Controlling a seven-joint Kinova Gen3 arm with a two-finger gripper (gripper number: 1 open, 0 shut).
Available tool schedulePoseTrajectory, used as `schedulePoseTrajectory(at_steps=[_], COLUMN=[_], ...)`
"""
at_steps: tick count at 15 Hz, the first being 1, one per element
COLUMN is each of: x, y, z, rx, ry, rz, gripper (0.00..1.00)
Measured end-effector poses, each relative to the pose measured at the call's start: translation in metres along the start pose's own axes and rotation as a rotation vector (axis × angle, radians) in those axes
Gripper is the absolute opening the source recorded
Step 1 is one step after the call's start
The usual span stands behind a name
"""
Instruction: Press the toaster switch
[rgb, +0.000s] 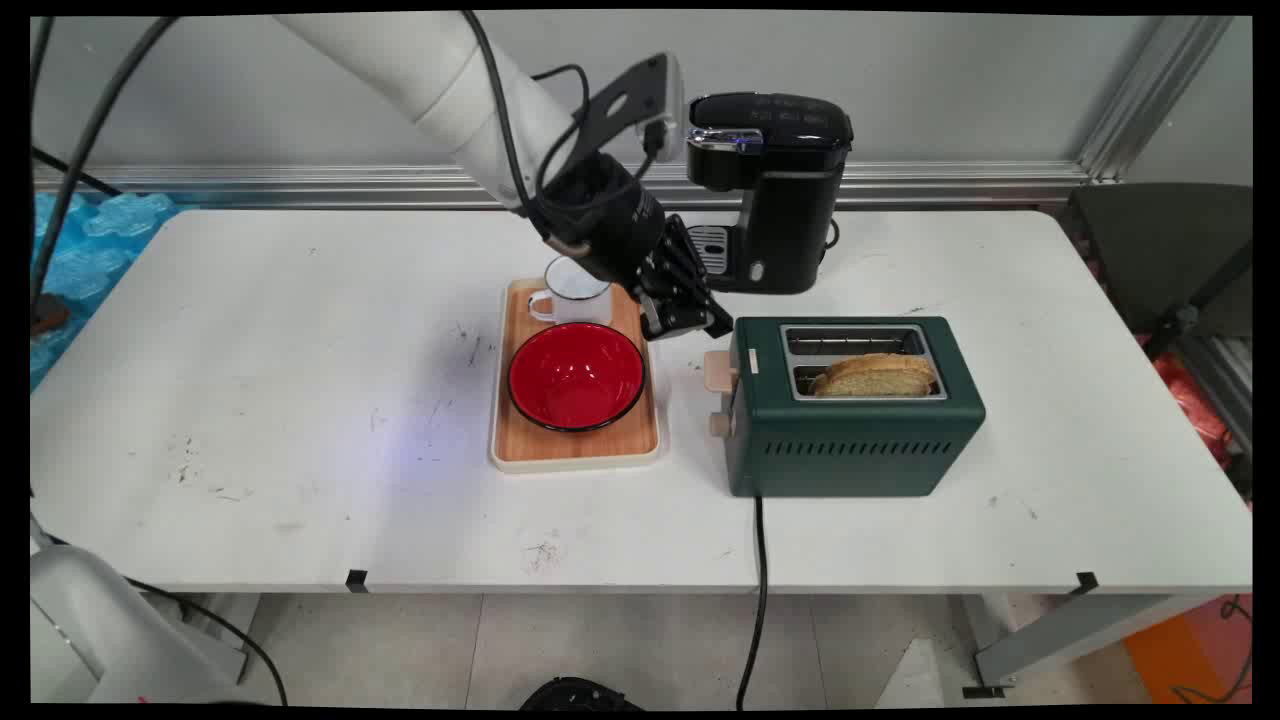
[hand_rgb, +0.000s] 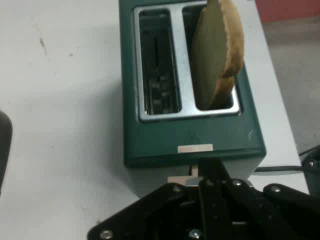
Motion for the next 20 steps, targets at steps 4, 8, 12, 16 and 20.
schedulePoseTrajectory(at_steps=[4, 8, 12, 16, 20], x=[-0.004, -0.008, -0.012, -0.019, -0.025], y=[0.001, 0.003, 0.003, 0.001, 0.001], z=[0.015, 0.028, 0.039, 0.051, 0.061], rx=[-0.011, -0.017, -0.017, -0.012, -0.012], ry=[-0.017, -0.025, -0.033, -0.046, -0.056], rz=[0.003, -0.001, -0.008, -0.021, -0.032], gripper=[0.00, 0.00, 0.00, 0.00, 0.00])
